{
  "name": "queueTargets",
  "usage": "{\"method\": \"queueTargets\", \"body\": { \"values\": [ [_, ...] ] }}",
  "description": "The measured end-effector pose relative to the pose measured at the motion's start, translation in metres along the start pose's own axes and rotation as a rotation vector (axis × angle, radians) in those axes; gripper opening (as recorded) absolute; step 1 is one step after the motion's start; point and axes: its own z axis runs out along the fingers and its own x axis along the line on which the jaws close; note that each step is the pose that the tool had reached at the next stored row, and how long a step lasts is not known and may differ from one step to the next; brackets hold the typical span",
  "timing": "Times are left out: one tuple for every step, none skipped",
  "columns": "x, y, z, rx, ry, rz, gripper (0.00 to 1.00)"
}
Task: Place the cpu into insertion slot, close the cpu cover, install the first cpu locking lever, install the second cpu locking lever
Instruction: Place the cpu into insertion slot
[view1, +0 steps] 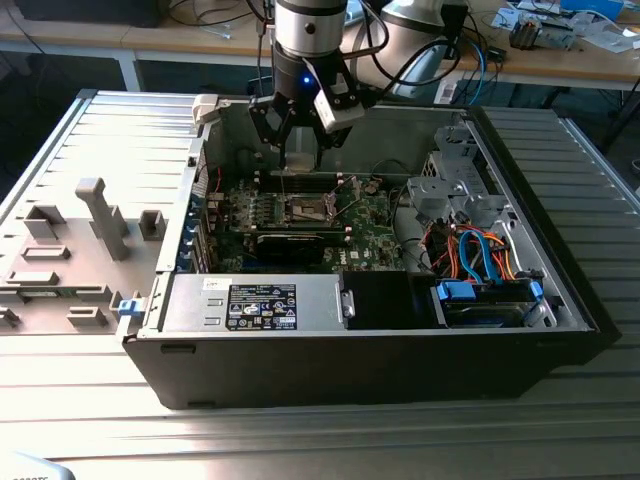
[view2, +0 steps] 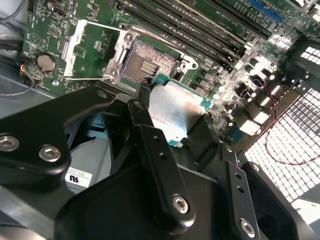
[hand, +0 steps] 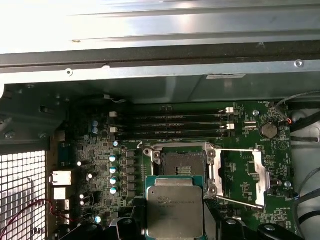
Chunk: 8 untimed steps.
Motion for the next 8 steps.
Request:
{"method": "queueTargets", "body": {
  "values": [
    [-0.0002, 0.0, 0.0003, 0.0001, 0.0, 0.0, 0.54],
    [-0.0005, 0.0, 0.0008, 0.0004, 0.0, 0.0, 0.54],
    [-0.0008, 0.0, 0.0011, 0.0006, -0.0001, 0.0, 0.54],
    [-0.0013, 0.0, 0.0017, 0.0008, 0.0, 0.0, 0.54],
    [-0.0018, 0.0, 0.0021, 0.0011, -0.0001, 0.0, 0.54],
    [-0.0021, 0.0, 0.0023, 0.0013, 0.0, 0.0, 0.54],
    [-0.0027, 0.0, 0.0028, 0.0015, -0.0001, 0.0, 0.54],
    [-0.003, 0.0, 0.0031, 0.0016, -0.0001, 0.0, 0.54]
  ]
}}
